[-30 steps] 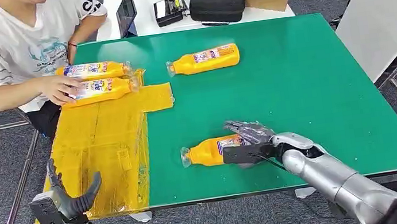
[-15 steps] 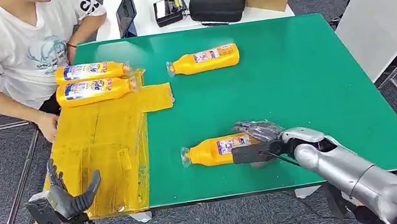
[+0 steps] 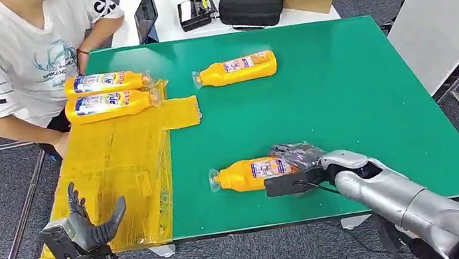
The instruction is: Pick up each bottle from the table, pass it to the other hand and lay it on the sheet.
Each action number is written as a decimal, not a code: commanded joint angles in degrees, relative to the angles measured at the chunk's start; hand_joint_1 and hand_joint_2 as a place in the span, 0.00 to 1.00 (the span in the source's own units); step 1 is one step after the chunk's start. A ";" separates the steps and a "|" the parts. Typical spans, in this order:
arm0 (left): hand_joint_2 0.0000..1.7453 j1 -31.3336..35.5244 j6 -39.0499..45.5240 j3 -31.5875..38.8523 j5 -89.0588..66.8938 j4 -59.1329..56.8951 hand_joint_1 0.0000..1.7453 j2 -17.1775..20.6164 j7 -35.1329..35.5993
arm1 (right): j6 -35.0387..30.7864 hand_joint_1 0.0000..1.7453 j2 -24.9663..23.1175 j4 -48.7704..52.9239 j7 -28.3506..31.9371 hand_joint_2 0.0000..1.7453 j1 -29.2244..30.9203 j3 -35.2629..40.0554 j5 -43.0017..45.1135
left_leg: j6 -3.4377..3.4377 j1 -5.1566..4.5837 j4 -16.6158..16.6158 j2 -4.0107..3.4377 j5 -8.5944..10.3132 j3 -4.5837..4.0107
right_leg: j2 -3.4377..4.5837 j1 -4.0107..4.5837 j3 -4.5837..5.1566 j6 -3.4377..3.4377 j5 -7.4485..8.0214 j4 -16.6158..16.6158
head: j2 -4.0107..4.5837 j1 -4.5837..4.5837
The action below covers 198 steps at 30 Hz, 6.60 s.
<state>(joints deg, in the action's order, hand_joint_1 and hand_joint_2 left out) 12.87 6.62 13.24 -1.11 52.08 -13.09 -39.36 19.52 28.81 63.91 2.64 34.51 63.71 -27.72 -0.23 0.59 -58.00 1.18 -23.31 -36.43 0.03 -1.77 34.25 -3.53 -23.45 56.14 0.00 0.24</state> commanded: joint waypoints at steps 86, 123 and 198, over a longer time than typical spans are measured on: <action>1.00 -5.96 -31.54 -33.02 18.88 8.14 0.00 9.61 17.49 | -43.84 1.00 -46.75 -29.46 33.46 1.00 -21.91 -22.47 -11.18 | 0.01 0.09 0.08 -0.09 -0.12 0.00 | -0.01 0.08 0.03 0.01 -0.19 -0.04 | 0.00 -0.02; 1.00 -9.38 -39.16 -33.46 30.89 13.90 1.00 6.42 18.94 | -40.52 1.00 -47.67 -33.09 28.69 1.00 -20.05 -17.80 -14.00 | 0.01 0.11 0.02 -0.06 -0.15 0.15 | -0.09 0.12 -0.09 0.07 -0.24 -0.02 | 0.00 0.00; 1.00 28.49 1.73 -33.61 -64.01 -24.25 1.00 21.33 14.57 | -38.20 0.00 -42.56 19.00 36.97 1.00 -26.43 -30.95 15.38 | 0.04 0.19 0.02 -0.37 -0.16 0.19 | 0.07 0.20 -0.08 0.32 -0.12 0.01 | 0.00 -0.02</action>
<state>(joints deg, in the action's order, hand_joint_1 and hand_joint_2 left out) 36.92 9.40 -16.61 -65.72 35.69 6.80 -24.04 -18.99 -15.56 88.04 39.52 6.01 31.82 -12.33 -0.18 0.66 -57.97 0.95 -23.29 -36.65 0.07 -1.74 34.61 -3.49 -23.45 56.22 0.00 0.22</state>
